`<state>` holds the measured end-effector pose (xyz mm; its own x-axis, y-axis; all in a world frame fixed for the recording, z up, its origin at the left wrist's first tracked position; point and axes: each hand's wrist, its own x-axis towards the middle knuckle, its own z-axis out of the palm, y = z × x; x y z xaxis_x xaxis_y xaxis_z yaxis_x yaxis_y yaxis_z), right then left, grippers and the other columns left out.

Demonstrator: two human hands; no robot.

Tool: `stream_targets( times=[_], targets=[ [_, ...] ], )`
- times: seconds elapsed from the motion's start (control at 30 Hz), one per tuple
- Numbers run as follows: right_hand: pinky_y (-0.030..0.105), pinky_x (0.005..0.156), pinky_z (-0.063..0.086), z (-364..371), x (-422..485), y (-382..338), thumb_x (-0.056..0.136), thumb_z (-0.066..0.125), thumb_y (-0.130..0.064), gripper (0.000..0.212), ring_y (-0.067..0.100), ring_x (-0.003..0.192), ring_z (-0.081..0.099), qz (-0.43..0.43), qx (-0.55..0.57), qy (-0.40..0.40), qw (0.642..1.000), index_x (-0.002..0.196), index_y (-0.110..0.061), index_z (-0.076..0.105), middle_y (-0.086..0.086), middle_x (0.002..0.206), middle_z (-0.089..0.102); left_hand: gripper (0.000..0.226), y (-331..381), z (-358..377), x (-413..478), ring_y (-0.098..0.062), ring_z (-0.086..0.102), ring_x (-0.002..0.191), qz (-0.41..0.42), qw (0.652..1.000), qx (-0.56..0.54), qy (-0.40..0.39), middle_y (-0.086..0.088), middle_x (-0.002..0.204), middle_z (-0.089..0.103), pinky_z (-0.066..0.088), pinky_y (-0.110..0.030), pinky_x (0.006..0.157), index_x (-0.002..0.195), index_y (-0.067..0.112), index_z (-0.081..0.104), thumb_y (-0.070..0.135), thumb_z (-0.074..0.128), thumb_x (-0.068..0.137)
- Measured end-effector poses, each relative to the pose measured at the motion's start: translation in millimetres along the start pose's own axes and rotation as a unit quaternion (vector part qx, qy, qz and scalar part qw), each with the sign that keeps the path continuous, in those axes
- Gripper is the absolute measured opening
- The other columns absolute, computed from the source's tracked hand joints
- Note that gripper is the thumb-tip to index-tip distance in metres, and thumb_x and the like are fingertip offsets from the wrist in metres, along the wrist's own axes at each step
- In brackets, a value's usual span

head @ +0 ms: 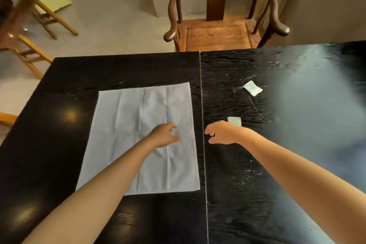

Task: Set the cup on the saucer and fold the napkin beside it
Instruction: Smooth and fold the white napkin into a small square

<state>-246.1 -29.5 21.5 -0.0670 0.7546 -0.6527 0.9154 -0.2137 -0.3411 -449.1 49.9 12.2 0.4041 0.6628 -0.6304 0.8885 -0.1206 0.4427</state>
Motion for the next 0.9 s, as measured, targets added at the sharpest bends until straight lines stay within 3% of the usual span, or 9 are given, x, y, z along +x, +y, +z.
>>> stream_targets(
  times=[0.13, 0.23, 0.3, 0.37, 0.43, 0.63, 0.77, 0.9],
  targets=[
    [0.043, 0.105, 0.037, 37.8, 29.4, -52.3, 0.092, 0.051, -0.028, 0.054, 0.032, 0.132, 0.034, -0.023, -0.019, 0.029, 0.999, 0.142, -0.014, 0.034, 0.012, 0.142, 0.040, 0.059, -71.5, -5.4, -10.7, -0.025, 0.043, 0.130, -0.010, 0.997, -0.004, 0.077, -0.011, 0.144, 0.043, 0.036, -0.030, 0.103, 0.140, 0.013, 0.038, 0.026, 0.061, 0.087],
    [0.047, 0.115, 0.019, 73.3, 44.8, -89.5, 0.094, 0.046, -0.037, 0.064, 0.035, 0.142, 0.015, -0.048, -0.054, 0.097, 0.993, 0.147, -0.015, 0.019, 0.012, 0.156, 0.017, 0.061, -119.0, 9.2, -20.7, -0.023, 0.028, 0.140, 0.010, 0.992, 0.001, 0.129, -0.008, 0.153, 0.029, 0.026, -0.032, 0.112, 0.146, 0.016, 0.029, 0.031, 0.053, 0.092],
    [0.045, 0.117, 0.008, 94.3, 58.8, -114.0, 0.096, 0.040, -0.040, 0.066, 0.032, 0.145, 0.003, -0.059, -0.055, 0.139, 0.987, 0.149, -0.015, 0.010, 0.011, 0.159, 0.003, 0.065, -143.9, 22.2, -22.5, -0.022, 0.010, 0.146, 0.008, 0.990, 0.051, 0.135, -0.005, 0.159, 0.011, 0.014, -0.037, 0.117, 0.149, 0.025, 0.014, 0.047, 0.040, 0.093],
    [0.045, 0.118, 0.000, 108.6, 75.7, -136.0, 0.098, 0.032, -0.041, 0.065, 0.031, 0.146, -0.005, -0.056, -0.051, 0.163, 0.984, 0.150, -0.016, 0.003, 0.009, 0.159, -0.006, 0.076, -162.4, 31.0, -19.2, -0.021, -0.002, 0.147, -0.003, 0.983, 0.114, 0.142, -0.001, 0.160, -0.002, 0.005, -0.043, 0.117, 0.149, 0.030, 0.003, 0.065, 0.014, 0.084],
    [0.044, 0.118, -0.006, 116.6, 95.0, -153.2, 0.099, 0.026, -0.041, 0.063, 0.029, 0.146, -0.012, -0.050, -0.049, 0.178, 0.981, 0.149, -0.017, -0.003, 0.007, 0.159, -0.012, 0.083, -175.7, 30.1, -9.5, -0.019, -0.005, 0.147, -0.006, 0.976, 0.138, 0.168, 0.001, 0.160, -0.005, 0.000, -0.047, 0.116, 0.149, 0.030, 0.000, 0.066, -0.002, 0.075],
    [0.048, 0.117, -0.009, 111.6, 154.9, -169.8, 0.098, 0.029, -0.040, 0.061, 0.027, 0.146, -0.010, -0.052, -0.053, 0.217, 0.973, 0.150, -0.021, 0.001, -0.001, 0.160, -0.005, 0.071, -193.2, -2.2, 44.2, -0.021, 0.009, 0.147, 0.015, 0.961, 0.145, 0.233, -0.001, 0.158, 0.014, 0.002, -0.059, 0.112, 0.148, 0.026, 0.021, 0.054, 0.006, 0.084],
    [0.048, 0.114, -0.009, 115.3, 170.1, -144.6, 0.092, 0.024, -0.055, 0.060, 0.025, 0.147, 0.006, -0.036, -0.058, 0.260, 0.963, 0.148, -0.032, 0.017, -0.006, 0.158, 0.015, 0.058, -207.8, 2.6, 59.8, -0.025, 0.032, 0.140, 0.016, 0.948, 0.194, 0.252, -0.005, 0.151, 0.036, 0.019, -0.067, 0.107, 0.141, 0.021, 0.040, 0.044, 0.028, 0.090],
    [0.051, 0.117, -0.004, 111.5, 165.7, -110.1, 0.092, 0.020, -0.057, 0.060, 0.026, 0.147, 0.002, 0.034, -0.069, 0.276, 0.958, 0.148, -0.036, 0.012, -0.007, 0.158, 0.010, 0.057, -207.3, 7.1, 63.2, -0.024, 0.030, 0.141, 0.021, 0.936, 0.217, 0.275, -0.004, 0.152, 0.034, 0.019, -0.065, 0.108, 0.143, 0.021, 0.036, 0.043, 0.027, 0.091]
  ],
)
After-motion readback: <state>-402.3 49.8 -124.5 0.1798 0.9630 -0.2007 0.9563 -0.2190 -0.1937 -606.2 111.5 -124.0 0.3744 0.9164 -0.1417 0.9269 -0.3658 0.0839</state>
